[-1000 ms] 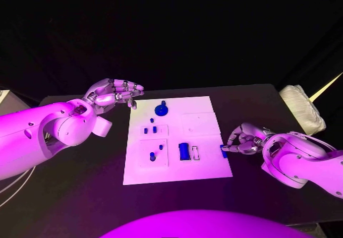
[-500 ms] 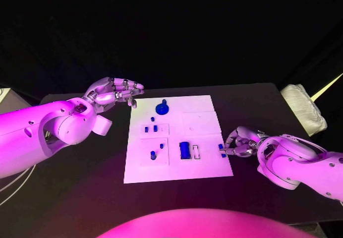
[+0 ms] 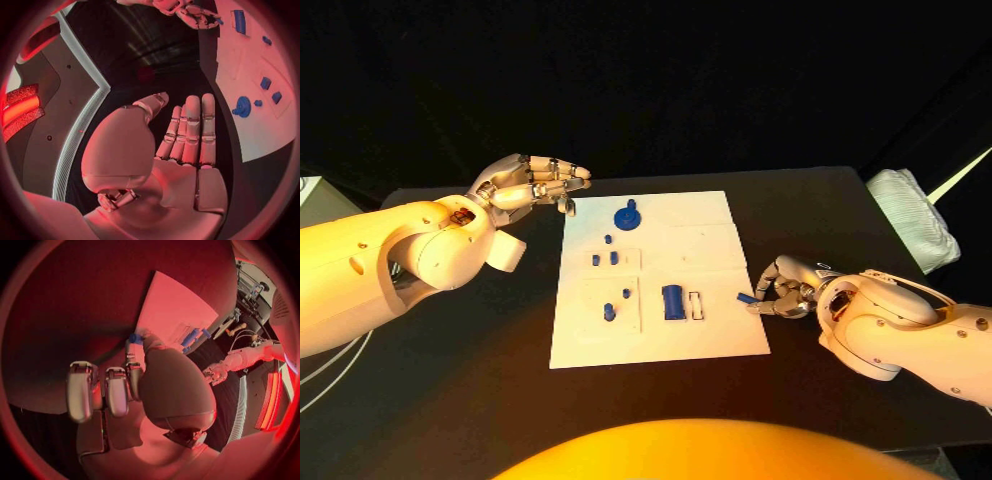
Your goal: Assemble the parts on the task board
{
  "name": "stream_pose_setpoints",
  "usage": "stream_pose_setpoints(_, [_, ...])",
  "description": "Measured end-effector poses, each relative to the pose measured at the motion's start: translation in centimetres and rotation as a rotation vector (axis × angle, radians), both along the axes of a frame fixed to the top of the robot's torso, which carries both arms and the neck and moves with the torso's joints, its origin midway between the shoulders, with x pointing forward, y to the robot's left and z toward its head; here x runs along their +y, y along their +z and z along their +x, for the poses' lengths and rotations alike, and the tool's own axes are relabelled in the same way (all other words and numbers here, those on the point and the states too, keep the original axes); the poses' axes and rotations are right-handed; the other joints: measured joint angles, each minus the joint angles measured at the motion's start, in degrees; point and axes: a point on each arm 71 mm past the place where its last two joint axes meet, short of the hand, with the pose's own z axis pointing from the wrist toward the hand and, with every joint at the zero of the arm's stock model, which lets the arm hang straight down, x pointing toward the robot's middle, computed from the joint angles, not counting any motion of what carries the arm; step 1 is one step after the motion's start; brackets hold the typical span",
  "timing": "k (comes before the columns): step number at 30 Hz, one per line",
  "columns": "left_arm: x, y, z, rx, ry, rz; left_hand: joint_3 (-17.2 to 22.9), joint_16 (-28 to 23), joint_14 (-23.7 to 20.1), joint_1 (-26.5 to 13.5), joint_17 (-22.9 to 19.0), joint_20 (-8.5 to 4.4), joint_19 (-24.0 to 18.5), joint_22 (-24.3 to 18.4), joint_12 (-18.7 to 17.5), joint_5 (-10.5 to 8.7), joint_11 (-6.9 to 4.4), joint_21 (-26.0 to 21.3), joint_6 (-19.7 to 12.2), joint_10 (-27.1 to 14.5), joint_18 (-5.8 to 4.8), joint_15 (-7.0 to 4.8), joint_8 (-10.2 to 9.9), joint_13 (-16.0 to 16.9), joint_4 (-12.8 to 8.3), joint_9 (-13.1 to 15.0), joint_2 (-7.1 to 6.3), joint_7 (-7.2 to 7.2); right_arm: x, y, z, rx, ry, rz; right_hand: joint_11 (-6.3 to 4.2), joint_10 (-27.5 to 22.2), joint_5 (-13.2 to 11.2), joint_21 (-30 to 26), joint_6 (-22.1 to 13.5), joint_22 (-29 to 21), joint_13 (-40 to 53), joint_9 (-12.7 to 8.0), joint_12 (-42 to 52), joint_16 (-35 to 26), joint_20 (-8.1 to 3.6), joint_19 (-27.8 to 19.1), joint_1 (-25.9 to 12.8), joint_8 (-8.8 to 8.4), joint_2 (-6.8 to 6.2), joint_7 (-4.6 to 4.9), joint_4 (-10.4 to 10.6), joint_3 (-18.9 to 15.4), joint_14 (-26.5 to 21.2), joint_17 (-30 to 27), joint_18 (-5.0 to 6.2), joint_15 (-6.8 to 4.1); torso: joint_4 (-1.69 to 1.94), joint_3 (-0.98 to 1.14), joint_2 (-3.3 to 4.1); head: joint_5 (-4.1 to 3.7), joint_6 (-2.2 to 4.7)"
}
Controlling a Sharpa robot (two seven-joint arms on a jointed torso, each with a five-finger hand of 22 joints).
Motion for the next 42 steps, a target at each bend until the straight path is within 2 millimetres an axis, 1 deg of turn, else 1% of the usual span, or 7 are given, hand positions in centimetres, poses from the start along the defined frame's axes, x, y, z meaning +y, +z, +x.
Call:
stream_pose_setpoints(11, [0.0, 0.0, 0.0, 0.000, 0.000, 0.000, 0.0, 0.0, 0.0, 0.0, 0.0, 0.00, 0.0, 0.0, 0.0, 0.00, 0.00, 0.0, 0.0, 0.0, 0.00, 0.00, 0.0, 0.0, 0.0, 0.0, 0.00, 0.00, 0.5, 0.3, 0.3, -0.031, 0.021, -0.019, -0.41, 0.0, 3.1, 0.7, 1.4, 0.0, -0.1, -1.0, 0.3, 0.0, 0.00, 0.0, 3.4, -1.15, -1.42, -0.16, 1.1, 7.6, -0.2, 0.0, 0.00, -0.20, 0.02, -0.04, -0.04, -0.16, 0.03])
stream_pose_setpoints(16, [0.0, 0.0, 0.0, 0.001, 0.001, 0.001, 0.0, 0.0, 0.0, 0.0, 0.0, 0.00, 0.0, 0.0, 0.0, 0.00, 0.00, 0.0, 0.0, 0.0, 0.00, 0.00, 0.0, 0.0, 0.0, 0.0, 0.00, 0.00, 0.8, 0.5, 0.1, -0.048, 0.025, -0.013, -0.79, -0.2, 2.4, 1.5, 1.4, 0.0, -0.1, -1.2, 0.9, 0.3, -0.44, 0.0, 2.6, -1.26, -0.60, -0.18, 1.7, 12.1, 0.0, 0.0, 0.00, -0.46, 0.02, -0.04, -0.04, -0.08, 0.04])
stream_pose_setpoints(22, [0.1, 0.0, 0.0, 0.001, 0.001, 0.001, 0.0, 0.0, 0.0, 0.0, 0.0, 0.00, 0.0, 0.0, 0.2, 0.00, 0.00, -0.2, 0.0, 0.0, 0.00, 0.00, 0.0, 0.0, 0.0, 0.0, 0.00, 0.00, 1.1, 1.1, -0.4, -0.061, 0.036, 0.006, -0.96, -0.3, 2.1, 1.9, 1.3, 0.0, -0.1, -1.2, 1.2, 0.6, -0.44, 0.0, -1.7, -1.22, -1.38, -0.28, 1.7, 17.9, -0.1, 0.0, 0.00, -0.56, -0.01, -0.07, -0.07, -0.02, 0.11])
stream_pose_setpoints(32, [0.0, 0.0, 0.0, 0.003, 0.000, 0.002, 0.0, 0.0, 0.0, 0.0, 0.0, 0.00, 0.0, 0.0, 0.2, 0.00, 0.00, -0.2, 0.0, 0.0, -0.01, 0.00, 0.0, 0.0, 0.0, 0.0, 0.00, 0.00, 2.2, 2.9, 0.1, -0.081, 0.037, 0.070, -0.95, -0.3, 2.0, 2.4, 1.3, 0.0, -0.1, -1.1, 1.6, 0.8, -0.43, 0.0, -5.7, -1.09, -1.92, -0.28, 0.8, 21.6, -0.1, 0.0, 0.00, -0.56, 0.05, -0.04, -0.07, 0.02, 0.23])
stream_pose_setpoints(35, [0.0, 0.0, 0.0, 0.003, 0.000, 0.002, 0.0, 0.0, 0.0, 0.0, 0.0, 0.00, 0.0, 0.0, 0.2, 0.00, 0.00, -0.2, 0.0, 0.0, 0.00, 0.00, 0.0, 0.0, 0.0, 0.0, 0.00, 0.00, 3.1, 2.8, 0.2, -0.060, 0.041, 0.102, -0.95, -0.3, 2.6, 2.4, 1.3, 0.0, -0.1, -1.0, 1.6, 0.8, -0.43, 0.0, -7.5, -0.97, -2.51, -0.28, -1.9, 24.5, -0.1, 0.0, 0.00, -0.56, 0.04, -0.04, -0.02, 0.10, 0.20])
stream_pose_setpoints(41, [-0.1, 0.0, 0.0, 0.004, -0.002, 0.002, 0.0, 0.0, 0.0, 0.0, 0.0, 0.00, 0.0, 0.0, 0.2, 0.00, 0.00, -0.2, 0.0, 0.0, 0.00, 0.00, 0.0, 0.0, 0.0, 0.0, 0.00, 0.00, 4.8, 2.2, 0.4, 0.004, 0.034, 0.169, -0.95, -0.3, 3.2, 2.4, 1.3, 0.0, -0.1, -1.0, 1.8, 1.0, -0.43, 0.0, -10.0, -0.75, -2.64, -0.29, -2.5, 25.8, -0.1, 0.0, 0.00, -0.55, -0.05, -0.01, 0.02, 0.14, 0.15])
stream_pose_setpoints(42, [-0.1, 0.0, 0.0, 0.004, -0.003, 0.002, 0.0, 0.0, 0.0, 0.0, 0.0, 0.00, 0.0, 0.0, 0.2, 0.00, 0.00, -0.2, 0.0, 0.0, 0.00, 0.00, 0.0, 0.0, 0.0, 0.0, 0.00, 0.00, 5.1, 2.1, 0.4, 0.014, 0.033, 0.177, -0.94, -0.3, 3.2, 2.4, 1.3, 0.0, -0.1, -0.9, 2.1, 1.0, -0.43, 0.0, -10.9, 0.73, -2.74, -0.28, -2.7, 26.0, -0.1, 0.0, 0.00, -0.55, -0.04, -0.01, 0.02, 0.10, 0.15])
